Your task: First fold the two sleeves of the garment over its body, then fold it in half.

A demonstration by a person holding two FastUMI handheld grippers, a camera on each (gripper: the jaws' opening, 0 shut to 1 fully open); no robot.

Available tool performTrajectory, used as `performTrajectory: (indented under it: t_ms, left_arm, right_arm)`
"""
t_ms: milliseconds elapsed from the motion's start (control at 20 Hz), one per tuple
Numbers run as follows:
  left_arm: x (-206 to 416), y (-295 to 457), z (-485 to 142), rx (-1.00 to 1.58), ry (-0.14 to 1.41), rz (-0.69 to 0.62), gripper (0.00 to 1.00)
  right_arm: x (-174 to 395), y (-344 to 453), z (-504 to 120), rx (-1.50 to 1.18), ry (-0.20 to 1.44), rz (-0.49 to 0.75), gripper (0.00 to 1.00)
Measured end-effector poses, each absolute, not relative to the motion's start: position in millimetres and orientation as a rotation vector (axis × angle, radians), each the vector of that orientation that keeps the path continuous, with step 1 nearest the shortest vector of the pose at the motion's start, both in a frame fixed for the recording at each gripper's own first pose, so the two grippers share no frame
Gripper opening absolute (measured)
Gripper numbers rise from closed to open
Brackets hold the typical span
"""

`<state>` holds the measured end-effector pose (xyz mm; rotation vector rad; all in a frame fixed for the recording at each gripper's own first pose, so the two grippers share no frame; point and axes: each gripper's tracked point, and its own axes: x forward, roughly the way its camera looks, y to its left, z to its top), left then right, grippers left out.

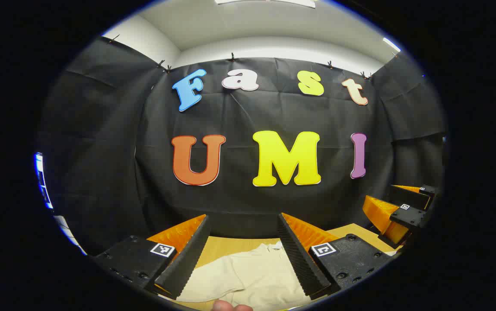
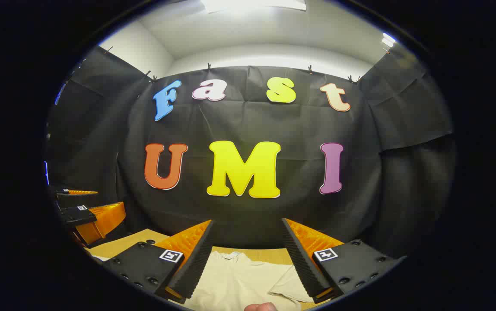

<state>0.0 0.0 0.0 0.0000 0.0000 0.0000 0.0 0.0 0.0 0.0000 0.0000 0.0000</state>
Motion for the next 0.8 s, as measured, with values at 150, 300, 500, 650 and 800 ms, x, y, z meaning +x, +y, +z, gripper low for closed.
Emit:
performTrajectory:
  t_ms: [150,300,500,650,800]
  left_arm:
    - [3,-4,-2,-0.002,0.003,-0.002,0.98]
    - [2,-10,-4,-0.009,0.01,-0.014,0.98]
    - [5,-18,-4,0.003,0.011,-0.022,0.98]
    - [7,-24,-4,0.003,0.014,-0.029,0.98]
    - [9,-27,-5,0.007,0.019,-0.026,0.99]
  right_arm:
    - [-3,-9,-7,0.005,0.017,-0.033,0.94]
    - [-5,-19,-8,0.012,0.029,-0.06,0.94]
    - [-5,-35,-7,0.016,0.027,-0.093,0.94]
    - [-5,-41,-8,0.018,0.029,-0.102,0.94]
    - [-4,-44,-11,0.021,0.036,-0.092,0.94]
